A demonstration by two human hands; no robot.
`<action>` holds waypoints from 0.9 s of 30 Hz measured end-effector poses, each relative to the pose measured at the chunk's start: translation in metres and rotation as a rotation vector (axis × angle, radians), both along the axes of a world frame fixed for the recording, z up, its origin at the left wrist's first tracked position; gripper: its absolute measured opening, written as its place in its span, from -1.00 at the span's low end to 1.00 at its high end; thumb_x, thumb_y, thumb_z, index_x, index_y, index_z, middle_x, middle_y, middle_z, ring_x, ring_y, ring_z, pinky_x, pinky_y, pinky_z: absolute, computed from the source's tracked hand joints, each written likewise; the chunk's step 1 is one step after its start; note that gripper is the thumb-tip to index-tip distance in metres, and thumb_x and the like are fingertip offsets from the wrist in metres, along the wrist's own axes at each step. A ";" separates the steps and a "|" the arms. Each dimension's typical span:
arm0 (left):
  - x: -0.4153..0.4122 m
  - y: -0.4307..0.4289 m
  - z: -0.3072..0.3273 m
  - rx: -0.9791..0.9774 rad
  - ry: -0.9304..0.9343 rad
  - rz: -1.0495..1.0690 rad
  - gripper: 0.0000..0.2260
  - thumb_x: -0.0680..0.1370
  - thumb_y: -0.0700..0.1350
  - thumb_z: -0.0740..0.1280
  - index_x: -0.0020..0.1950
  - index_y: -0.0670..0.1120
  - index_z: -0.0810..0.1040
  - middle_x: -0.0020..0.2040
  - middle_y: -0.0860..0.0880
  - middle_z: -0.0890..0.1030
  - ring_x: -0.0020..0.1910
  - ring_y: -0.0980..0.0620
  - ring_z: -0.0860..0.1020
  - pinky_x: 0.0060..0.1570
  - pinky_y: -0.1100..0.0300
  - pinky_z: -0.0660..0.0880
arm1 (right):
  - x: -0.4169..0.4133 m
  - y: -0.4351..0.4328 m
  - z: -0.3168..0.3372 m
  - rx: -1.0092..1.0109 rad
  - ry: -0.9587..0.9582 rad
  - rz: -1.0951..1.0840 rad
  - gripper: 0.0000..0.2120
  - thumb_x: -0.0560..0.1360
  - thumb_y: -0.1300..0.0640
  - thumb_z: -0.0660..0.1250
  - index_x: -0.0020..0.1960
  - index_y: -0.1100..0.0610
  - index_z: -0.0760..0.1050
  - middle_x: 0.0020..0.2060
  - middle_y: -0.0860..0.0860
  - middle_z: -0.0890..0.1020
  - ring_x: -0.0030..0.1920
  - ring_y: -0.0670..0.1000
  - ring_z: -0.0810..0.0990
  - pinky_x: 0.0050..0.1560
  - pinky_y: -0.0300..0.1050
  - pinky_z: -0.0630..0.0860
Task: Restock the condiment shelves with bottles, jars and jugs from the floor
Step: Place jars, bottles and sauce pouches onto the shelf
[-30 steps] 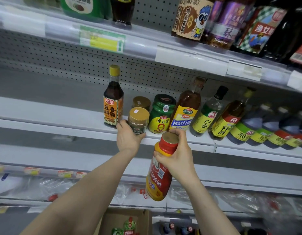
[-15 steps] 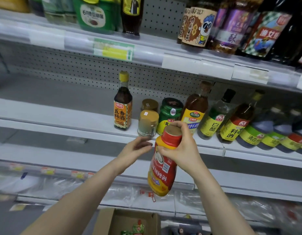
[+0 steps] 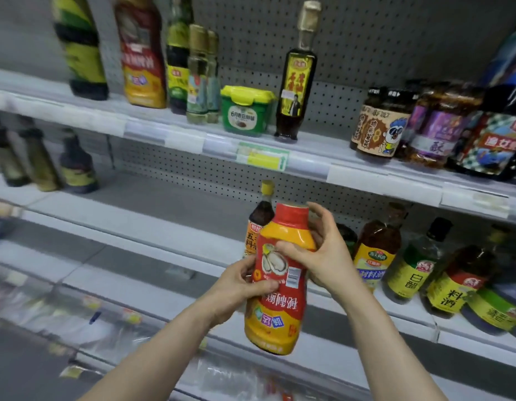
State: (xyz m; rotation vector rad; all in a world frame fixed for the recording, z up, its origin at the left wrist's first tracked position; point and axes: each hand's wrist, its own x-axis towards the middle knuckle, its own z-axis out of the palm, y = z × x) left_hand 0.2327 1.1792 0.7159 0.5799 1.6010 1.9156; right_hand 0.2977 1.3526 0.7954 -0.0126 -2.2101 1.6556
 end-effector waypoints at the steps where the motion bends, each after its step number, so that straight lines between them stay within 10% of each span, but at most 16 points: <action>1: -0.003 -0.006 0.009 0.033 0.025 0.059 -0.36 0.22 0.01 0.61 0.27 -0.03 0.54 0.12 -0.05 0.69 0.11 -0.06 0.66 0.00 0.16 0.60 | -0.003 -0.005 0.005 0.024 -0.010 0.015 -0.15 0.15 -0.20 0.63 0.35 -0.26 0.33 0.21 -0.27 0.52 0.09 -0.30 0.60 -0.10 -0.29 0.60; 11: -0.056 -0.099 0.116 0.117 0.331 0.347 -0.49 0.22 -0.01 0.64 0.13 -0.01 0.62 0.01 0.00 0.72 0.00 0.00 0.69 -0.11 0.24 0.60 | -0.058 -0.093 0.068 0.125 0.121 0.090 -0.71 0.41 -0.10 0.52 0.10 -0.21 0.56 0.04 -0.21 0.70 0.03 -0.18 0.67 0.06 -0.05 0.65; 27: -0.215 -0.251 0.271 -0.033 0.556 0.237 -0.63 0.56 0.03 0.36 0.31 -0.09 0.50 0.11 -0.04 0.68 0.02 0.05 0.68 -0.08 0.19 0.62 | -0.220 -0.245 0.208 -0.019 0.167 0.066 -0.71 0.49 0.03 0.49 0.16 0.09 0.59 -0.03 -0.01 0.74 -0.04 0.05 0.73 -0.07 0.04 0.67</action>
